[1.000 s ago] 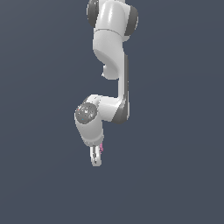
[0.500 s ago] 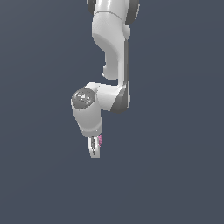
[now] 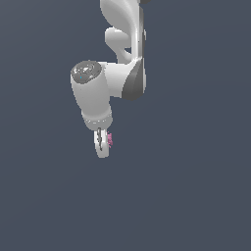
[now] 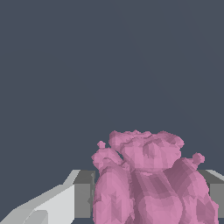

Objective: Pick up the object and move it to a goal position.

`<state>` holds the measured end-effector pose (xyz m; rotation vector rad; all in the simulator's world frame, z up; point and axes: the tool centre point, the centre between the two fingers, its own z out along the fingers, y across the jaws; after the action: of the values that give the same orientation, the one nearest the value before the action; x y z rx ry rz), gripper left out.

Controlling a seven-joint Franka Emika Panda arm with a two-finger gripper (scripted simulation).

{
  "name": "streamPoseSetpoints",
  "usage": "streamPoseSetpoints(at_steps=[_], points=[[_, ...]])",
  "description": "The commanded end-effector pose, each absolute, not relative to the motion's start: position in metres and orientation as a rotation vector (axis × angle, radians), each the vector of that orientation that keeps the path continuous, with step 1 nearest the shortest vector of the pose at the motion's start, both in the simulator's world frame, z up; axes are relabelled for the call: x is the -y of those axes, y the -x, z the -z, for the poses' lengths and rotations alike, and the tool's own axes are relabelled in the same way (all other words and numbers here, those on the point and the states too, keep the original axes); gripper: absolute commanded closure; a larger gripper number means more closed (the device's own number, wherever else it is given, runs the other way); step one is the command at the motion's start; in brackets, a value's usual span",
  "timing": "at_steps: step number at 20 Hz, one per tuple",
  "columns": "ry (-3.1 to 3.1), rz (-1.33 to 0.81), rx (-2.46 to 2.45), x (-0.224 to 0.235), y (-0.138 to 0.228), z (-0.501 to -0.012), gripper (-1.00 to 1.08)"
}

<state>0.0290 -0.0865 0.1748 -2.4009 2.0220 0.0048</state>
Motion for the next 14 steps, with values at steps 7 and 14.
streamPoseSetpoints(at_steps=[7, 14], points=[[2.399, -0.006, -2.023, 0.092, 0.008, -0.258, 1.08], [2.400, -0.004, -2.024, 0.098, 0.041, -0.336, 1.08]])
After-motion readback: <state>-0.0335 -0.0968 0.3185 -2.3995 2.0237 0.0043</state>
